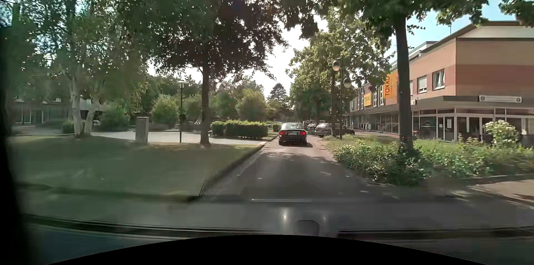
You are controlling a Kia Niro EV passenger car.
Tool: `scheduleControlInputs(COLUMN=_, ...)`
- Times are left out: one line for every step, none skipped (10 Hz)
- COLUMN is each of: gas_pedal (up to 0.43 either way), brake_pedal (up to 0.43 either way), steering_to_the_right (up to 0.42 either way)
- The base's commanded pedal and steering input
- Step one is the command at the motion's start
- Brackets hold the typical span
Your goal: Follow the waypoints while adhering to traffic rules and regulations
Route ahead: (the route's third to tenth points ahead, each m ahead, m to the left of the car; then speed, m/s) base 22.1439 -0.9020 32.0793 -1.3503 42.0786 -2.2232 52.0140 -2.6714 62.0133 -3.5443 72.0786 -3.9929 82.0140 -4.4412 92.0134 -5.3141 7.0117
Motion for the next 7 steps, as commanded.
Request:
scheduleControlInputs(gas_pedal=0.138, brake_pedal=0.006, steering_to_the_right=0.02)
scheduleControlInputs(gas_pedal=0.138, brake_pedal=0.006, steering_to_the_right=0.023)
scheduleControlInputs(gas_pedal=0.13, brake_pedal=0.006, steering_to_the_right=0.027)
scheduleControlInputs(gas_pedal=0.118, brake_pedal=0.006, steering_to_the_right=0.031)
scheduleControlInputs(gas_pedal=0.118, brake_pedal=0.006, steering_to_the_right=0.033)
scheduleControlInputs(gas_pedal=0.11, brake_pedal=0.006, steering_to_the_right=0.033)
scheduleControlInputs(gas_pedal=0.11, brake_pedal=0.006, steering_to_the_right=0.031)
